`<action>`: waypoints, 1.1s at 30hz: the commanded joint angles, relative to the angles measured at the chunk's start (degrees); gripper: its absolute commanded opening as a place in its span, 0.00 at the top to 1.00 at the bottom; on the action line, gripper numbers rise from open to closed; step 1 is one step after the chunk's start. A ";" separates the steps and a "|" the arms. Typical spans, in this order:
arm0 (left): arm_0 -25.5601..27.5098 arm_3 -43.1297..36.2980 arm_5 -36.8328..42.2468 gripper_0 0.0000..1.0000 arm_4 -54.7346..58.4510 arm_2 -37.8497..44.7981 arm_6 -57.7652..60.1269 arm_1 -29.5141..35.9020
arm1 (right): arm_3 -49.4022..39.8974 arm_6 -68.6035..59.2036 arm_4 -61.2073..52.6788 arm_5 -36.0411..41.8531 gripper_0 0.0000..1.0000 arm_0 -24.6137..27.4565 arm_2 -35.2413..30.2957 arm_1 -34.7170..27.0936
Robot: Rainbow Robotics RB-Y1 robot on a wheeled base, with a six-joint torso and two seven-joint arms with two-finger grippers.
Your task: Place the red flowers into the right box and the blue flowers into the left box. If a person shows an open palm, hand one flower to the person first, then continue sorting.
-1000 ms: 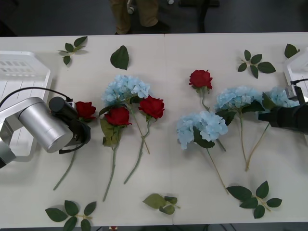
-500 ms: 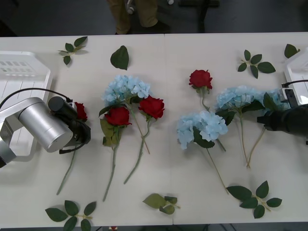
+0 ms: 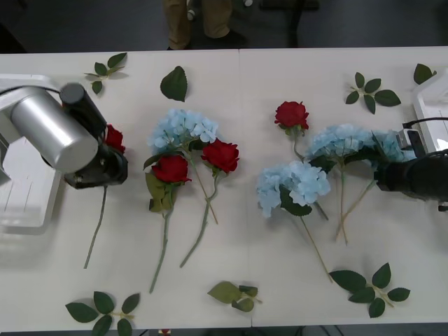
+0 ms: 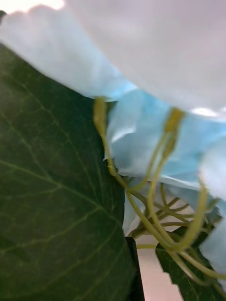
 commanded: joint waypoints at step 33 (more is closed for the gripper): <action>-1.30 4.99 -14.05 1.00 54.28 28.44 -103.42 -17.72 | -13.32 4.74 -2.85 22.21 1.00 0.31 -19.72 1.98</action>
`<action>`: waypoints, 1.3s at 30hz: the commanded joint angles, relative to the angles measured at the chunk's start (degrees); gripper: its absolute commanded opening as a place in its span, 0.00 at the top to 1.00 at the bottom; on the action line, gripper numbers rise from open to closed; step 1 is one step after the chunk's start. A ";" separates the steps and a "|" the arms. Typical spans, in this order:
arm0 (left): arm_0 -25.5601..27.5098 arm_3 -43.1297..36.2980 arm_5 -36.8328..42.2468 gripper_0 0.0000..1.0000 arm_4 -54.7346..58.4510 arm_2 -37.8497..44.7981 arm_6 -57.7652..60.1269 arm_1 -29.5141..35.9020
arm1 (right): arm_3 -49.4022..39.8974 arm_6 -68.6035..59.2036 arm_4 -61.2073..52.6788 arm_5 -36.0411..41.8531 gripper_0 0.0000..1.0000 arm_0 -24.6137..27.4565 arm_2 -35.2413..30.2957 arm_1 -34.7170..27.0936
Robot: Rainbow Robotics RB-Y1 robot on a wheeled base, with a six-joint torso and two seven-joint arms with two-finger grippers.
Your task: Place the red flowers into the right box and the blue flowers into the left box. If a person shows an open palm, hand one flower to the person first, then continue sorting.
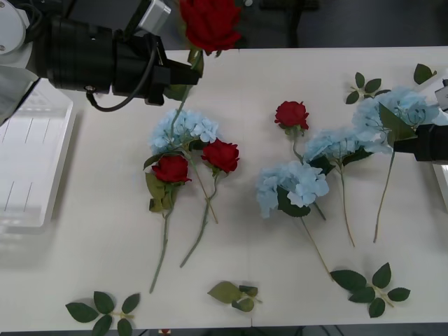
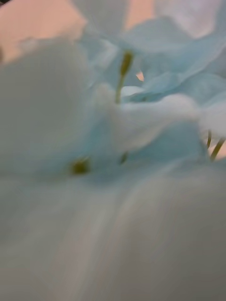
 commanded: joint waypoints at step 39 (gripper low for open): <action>2.13 0.53 -3.47 1.00 10.41 -0.80 -14.63 -7.82 | -1.56 24.82 -28.57 2.10 0.28 3.73 2.78 2.10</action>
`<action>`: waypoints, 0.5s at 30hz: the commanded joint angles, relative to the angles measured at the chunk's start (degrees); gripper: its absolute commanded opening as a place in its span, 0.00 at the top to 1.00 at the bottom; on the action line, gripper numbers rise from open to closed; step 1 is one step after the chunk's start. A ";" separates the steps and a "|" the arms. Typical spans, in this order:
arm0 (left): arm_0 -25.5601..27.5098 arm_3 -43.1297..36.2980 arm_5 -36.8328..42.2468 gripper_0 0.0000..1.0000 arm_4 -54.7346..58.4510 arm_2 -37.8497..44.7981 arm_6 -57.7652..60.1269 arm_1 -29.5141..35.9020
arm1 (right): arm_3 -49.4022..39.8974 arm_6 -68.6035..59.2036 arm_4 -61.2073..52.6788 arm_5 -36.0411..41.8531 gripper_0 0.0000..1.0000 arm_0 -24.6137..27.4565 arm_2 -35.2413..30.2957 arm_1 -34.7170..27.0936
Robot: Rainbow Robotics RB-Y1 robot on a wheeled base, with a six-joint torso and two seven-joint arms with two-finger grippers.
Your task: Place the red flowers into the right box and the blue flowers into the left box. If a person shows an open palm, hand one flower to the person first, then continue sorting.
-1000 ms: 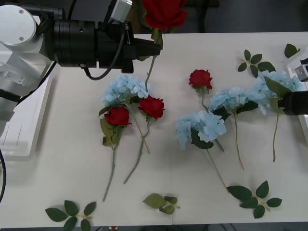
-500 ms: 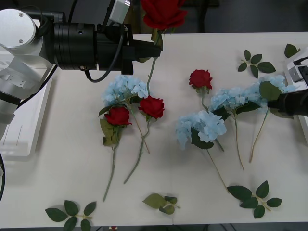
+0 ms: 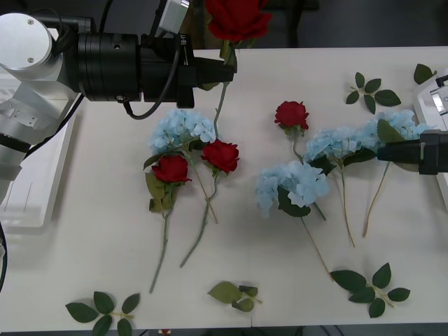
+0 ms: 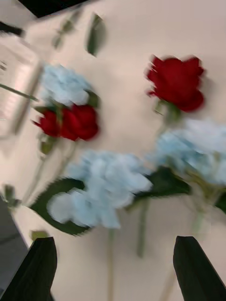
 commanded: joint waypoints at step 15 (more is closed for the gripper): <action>0.76 -0.54 -0.70 1.00 0.75 -1.06 -6.47 -0.50 | -1.46 32.07 -46.20 -42.03 0.28 -2.46 40.06 2.65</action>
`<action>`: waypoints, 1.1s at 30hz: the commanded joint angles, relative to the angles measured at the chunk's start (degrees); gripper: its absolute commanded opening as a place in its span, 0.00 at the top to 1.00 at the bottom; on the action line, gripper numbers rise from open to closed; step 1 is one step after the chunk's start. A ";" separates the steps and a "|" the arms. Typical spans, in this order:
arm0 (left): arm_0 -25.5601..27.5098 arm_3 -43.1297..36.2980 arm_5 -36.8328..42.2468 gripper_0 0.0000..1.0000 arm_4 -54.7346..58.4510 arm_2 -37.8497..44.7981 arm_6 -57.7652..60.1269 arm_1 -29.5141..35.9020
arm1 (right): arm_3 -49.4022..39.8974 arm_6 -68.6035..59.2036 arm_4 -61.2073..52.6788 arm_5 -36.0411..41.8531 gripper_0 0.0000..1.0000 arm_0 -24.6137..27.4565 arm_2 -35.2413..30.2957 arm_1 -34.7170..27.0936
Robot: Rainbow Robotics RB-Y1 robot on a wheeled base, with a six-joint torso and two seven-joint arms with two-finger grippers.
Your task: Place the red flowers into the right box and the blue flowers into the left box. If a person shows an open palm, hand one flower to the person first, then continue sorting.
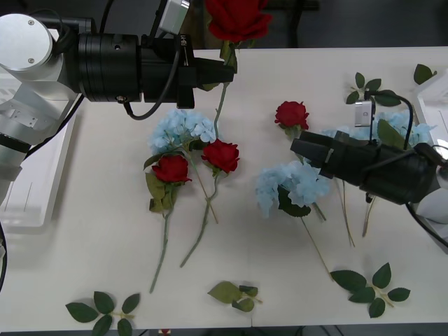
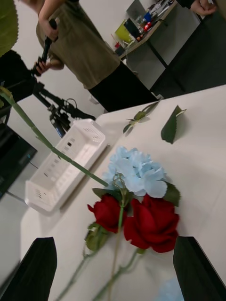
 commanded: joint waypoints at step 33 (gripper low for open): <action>1.41 -0.60 -9.80 0.68 1.31 -8.46 -7.85 -1.88 | -1.45 -1.02 -2.19 -17.85 1.00 -13.23 16.39 11.40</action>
